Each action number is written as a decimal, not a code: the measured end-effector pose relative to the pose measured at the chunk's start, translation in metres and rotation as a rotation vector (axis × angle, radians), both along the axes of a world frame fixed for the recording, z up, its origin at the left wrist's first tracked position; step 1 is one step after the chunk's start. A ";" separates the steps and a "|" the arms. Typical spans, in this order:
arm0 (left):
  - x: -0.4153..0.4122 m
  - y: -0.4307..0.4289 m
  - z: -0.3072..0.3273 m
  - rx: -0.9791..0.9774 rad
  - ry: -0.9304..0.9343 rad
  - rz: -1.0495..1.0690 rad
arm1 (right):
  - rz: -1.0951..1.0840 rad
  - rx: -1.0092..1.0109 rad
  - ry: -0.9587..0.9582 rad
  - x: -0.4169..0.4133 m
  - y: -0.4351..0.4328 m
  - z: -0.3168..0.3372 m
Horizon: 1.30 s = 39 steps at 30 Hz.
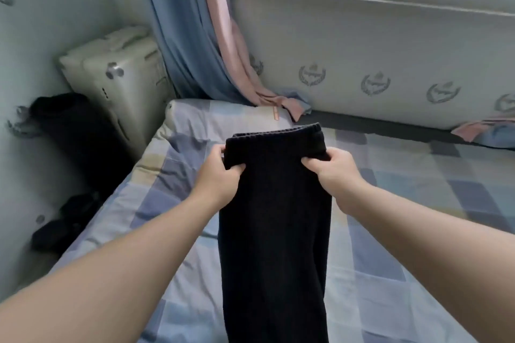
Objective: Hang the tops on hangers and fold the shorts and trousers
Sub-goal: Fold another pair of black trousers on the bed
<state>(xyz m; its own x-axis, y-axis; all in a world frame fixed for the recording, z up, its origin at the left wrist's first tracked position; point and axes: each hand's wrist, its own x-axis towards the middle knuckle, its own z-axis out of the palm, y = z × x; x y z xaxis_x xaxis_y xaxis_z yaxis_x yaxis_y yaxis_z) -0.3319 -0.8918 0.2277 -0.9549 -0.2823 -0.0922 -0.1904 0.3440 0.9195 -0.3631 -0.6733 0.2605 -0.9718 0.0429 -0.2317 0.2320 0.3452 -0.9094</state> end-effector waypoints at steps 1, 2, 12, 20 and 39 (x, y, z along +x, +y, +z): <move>-0.021 -0.003 -0.023 -0.030 -0.004 0.041 | -0.011 0.025 0.021 -0.021 -0.006 -0.023; -0.041 -0.005 -0.046 -0.068 -0.028 0.077 | -0.025 0.064 0.043 -0.041 -0.012 -0.046; 0.035 0.037 -0.258 -0.457 -0.355 -0.115 | 0.163 0.473 -0.184 0.043 0.009 -0.287; 0.129 0.089 -0.329 -0.780 -0.396 -0.292 | 0.312 0.557 -0.180 0.150 0.060 -0.360; 0.452 0.198 -0.311 -0.819 -0.456 -0.088 | 0.607 0.439 -0.262 0.423 0.163 -0.356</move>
